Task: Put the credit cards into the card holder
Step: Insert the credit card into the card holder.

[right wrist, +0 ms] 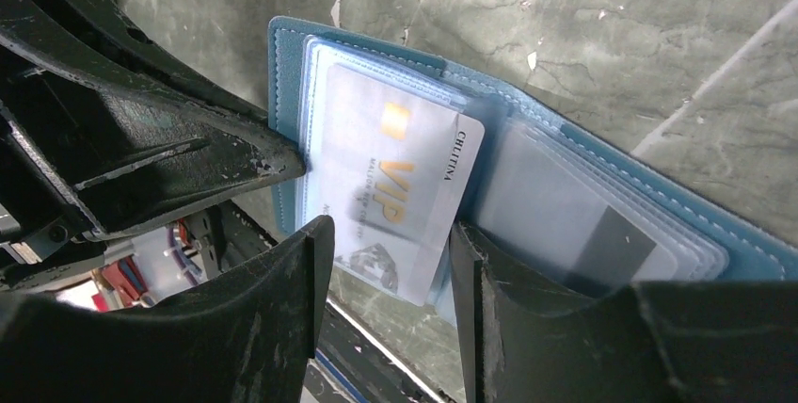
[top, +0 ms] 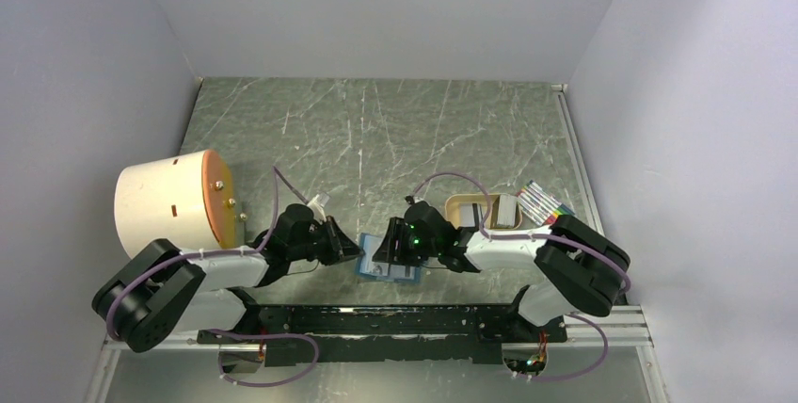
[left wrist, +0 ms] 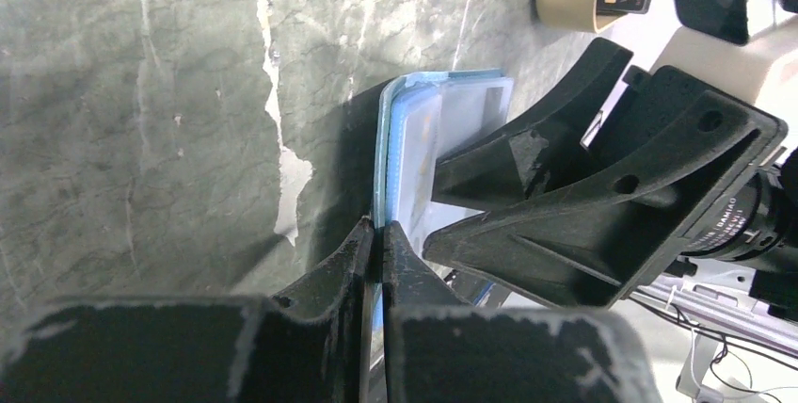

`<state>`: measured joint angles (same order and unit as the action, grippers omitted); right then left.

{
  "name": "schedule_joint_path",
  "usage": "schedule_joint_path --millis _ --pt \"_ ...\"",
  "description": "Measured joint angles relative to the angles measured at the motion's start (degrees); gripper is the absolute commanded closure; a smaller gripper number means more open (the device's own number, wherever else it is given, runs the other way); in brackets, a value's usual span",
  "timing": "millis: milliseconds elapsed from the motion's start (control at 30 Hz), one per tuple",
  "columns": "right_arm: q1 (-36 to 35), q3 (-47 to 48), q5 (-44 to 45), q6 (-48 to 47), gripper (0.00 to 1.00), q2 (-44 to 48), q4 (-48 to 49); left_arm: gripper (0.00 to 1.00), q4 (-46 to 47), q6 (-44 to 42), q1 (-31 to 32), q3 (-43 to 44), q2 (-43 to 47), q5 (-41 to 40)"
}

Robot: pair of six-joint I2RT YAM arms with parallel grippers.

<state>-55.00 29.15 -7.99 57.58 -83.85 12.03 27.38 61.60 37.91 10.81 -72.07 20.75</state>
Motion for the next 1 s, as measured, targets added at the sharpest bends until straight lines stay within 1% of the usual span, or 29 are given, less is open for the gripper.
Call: schedule_joint_path --millis 133,300,467,500,567,600,700,900,1000 --pt "0.0 0.0 -0.9 0.0 0.46 -0.9 1.7 0.91 0.5 0.5 0.0 -0.1 0.9 0.0" --pt "0.0 0.0 -2.6 0.5 0.45 -2.7 5.2 0.91 1.2 0.8 0.0 -0.1 2.8 0.0" --pt "0.1 0.1 -2.9 0.4 0.44 -3.0 5.7 0.91 0.1 0.8 0.0 -0.1 4.1 -0.4" --pt "0.1 0.1 -2.9 0.4 0.43 -3.0 5.7 0.91 -0.1 0.8 0.0 -0.1 4.3 -0.5" --pt "0.1 0.1 -3.0 0.2 0.34 -2.8 5.7 0.91 -0.9 0.8 0.0 -0.1 5.0 -0.7" --pt "0.1 0.1 -3.0 0.2 0.33 -2.7 5.9 0.91 -1.2 0.8 0.0 -0.1 5.5 -0.7" --pt "0.0 -0.1 -3.1 -0.2 0.34 -1.6 5.8 0.91 -2.6 0.8 0.2 -0.1 7.0 -0.7" --pt "0.0 -0.1 -2.3 -1.1 0.38 0.9 2.2 0.91 -6.5 0.7 0.5 -0.1 9.7 -1.0" --pt "0.1 -0.1 -1.9 -1.2 0.36 2.6 1.0 0.91 -7.7 0.7 0.5 -0.1 10.5 -1.2"
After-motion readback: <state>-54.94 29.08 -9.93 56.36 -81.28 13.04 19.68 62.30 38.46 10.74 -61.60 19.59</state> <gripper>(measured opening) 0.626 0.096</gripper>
